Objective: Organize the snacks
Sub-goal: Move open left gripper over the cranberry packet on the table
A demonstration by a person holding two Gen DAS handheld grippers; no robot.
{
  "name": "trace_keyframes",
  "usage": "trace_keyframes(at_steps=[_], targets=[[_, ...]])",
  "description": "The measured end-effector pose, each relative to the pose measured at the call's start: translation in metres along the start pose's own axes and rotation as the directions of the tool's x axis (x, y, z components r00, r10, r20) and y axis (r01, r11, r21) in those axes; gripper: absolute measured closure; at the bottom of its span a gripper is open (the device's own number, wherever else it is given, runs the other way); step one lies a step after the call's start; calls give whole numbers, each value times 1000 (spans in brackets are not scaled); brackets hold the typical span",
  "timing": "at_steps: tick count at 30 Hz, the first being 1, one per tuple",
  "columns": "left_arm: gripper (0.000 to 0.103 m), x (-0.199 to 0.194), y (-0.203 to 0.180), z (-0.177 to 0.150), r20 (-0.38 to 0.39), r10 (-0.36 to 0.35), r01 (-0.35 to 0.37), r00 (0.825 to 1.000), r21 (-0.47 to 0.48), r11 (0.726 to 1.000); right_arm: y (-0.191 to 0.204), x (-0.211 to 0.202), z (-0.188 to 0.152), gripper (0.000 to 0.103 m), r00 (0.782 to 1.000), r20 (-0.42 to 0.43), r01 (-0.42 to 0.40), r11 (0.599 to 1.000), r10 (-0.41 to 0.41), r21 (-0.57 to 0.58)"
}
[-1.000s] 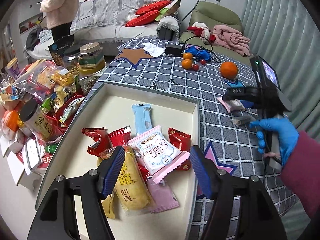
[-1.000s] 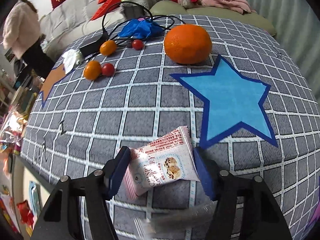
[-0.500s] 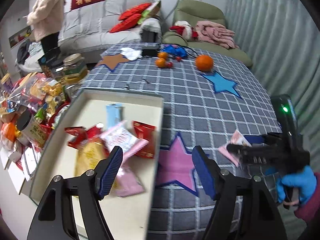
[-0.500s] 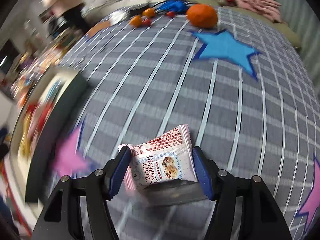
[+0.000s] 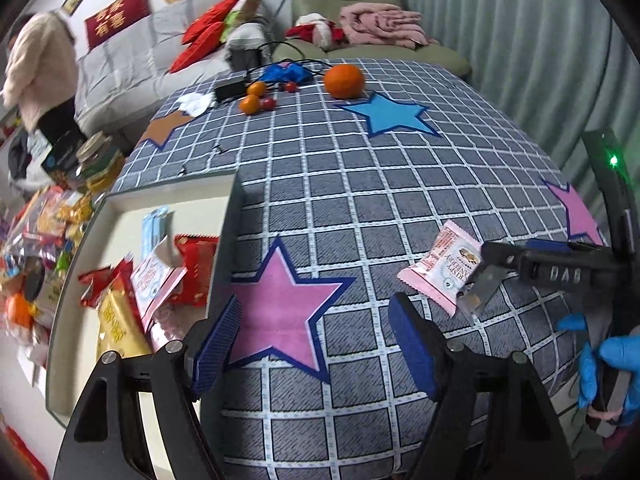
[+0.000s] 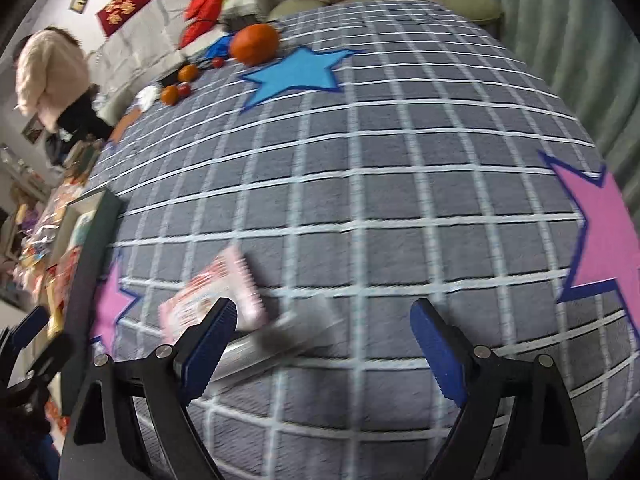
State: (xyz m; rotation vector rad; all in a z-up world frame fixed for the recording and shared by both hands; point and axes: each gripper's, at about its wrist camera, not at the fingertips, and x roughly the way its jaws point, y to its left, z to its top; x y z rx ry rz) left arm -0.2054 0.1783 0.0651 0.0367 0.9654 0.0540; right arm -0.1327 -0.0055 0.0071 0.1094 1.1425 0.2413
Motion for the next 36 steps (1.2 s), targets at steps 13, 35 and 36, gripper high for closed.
trace_keyframes(at_steps=[13,35,36], targets=[[21,40,-78,26,-40,-102,109,994,286,952,-37,-23,-16,13,987,66,150,984,-144,-93],[18,98,-40,32,-125,-54,53,991,-9,999,42,4,-28,13,985,120,168,815,-122,-554],[18,98,-37,31,-123,-54,52,991,-22,998,40,12,-22,12,984,108,176,821,-139,-543]])
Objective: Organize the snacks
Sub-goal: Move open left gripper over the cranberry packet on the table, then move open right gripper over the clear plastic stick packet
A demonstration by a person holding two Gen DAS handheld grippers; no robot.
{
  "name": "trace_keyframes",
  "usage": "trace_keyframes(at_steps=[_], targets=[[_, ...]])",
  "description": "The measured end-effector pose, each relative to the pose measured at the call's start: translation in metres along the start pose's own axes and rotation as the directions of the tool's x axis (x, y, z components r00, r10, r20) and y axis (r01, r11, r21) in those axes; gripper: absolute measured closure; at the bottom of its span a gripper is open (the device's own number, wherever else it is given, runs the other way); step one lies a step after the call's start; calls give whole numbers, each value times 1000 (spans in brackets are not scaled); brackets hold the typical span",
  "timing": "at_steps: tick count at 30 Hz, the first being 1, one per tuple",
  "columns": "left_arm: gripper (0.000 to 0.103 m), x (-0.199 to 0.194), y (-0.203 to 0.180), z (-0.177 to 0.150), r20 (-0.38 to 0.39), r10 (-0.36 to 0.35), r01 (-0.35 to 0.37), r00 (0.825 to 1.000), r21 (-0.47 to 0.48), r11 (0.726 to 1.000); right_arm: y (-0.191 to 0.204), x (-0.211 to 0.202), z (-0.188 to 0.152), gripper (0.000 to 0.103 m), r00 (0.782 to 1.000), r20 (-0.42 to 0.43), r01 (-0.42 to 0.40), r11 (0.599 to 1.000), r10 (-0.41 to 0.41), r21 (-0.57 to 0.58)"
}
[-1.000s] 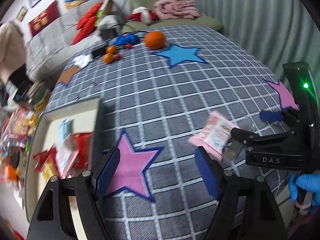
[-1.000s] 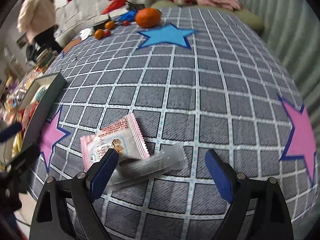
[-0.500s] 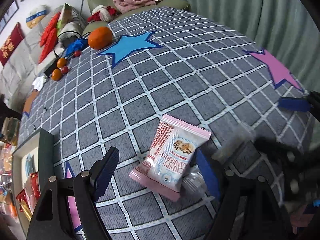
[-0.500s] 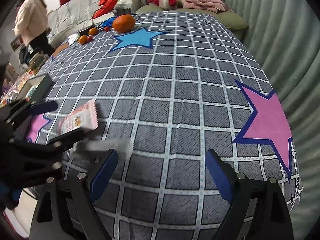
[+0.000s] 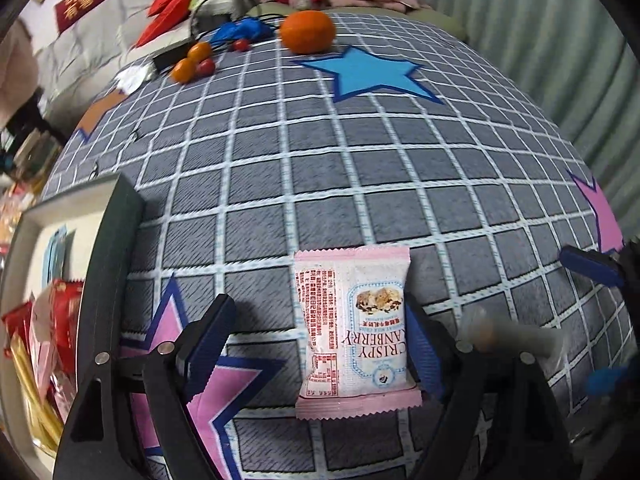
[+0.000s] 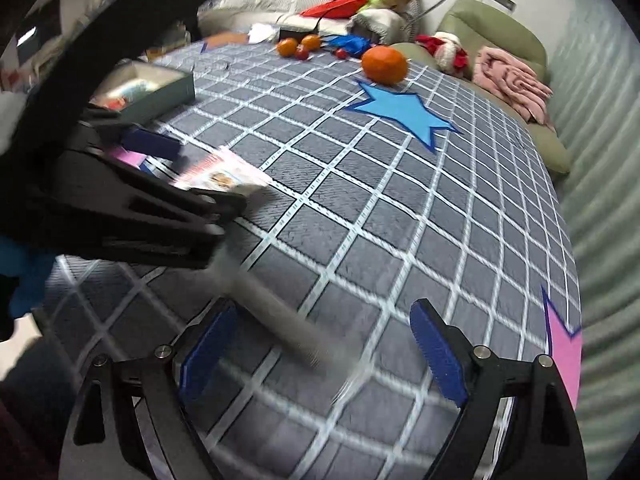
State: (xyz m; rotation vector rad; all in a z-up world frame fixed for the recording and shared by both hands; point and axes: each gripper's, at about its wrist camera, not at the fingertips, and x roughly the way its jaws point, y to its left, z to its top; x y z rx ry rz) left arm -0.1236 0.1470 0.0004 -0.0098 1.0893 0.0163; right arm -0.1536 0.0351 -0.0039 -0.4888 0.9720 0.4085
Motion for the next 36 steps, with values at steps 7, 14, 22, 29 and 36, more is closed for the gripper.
trace_keyframes(at_steps=[7,14,22,29,36], targets=[[3,3,5,-8,46,26,-24,999,-52,998,-70,24,3,1,997,-53,-24,932,47,363],[1,3,7,-11,72,37,-32,997,-70,997,-50,22,0,0,1000,0,-29,959,30,281],[1,1,7,-19,131,35,-26,991,-68,997,-47,21,-2,0,999,39,-34,960,24,280],[1,0,7,-19,137,36,-26,990,-70,997,-45,18,-6,0,999,45,-33,959,22,281],[0,0,7,-19,137,36,-26,990,-69,997,-46,18,-5,0,999,45,-34,960,22,280]])
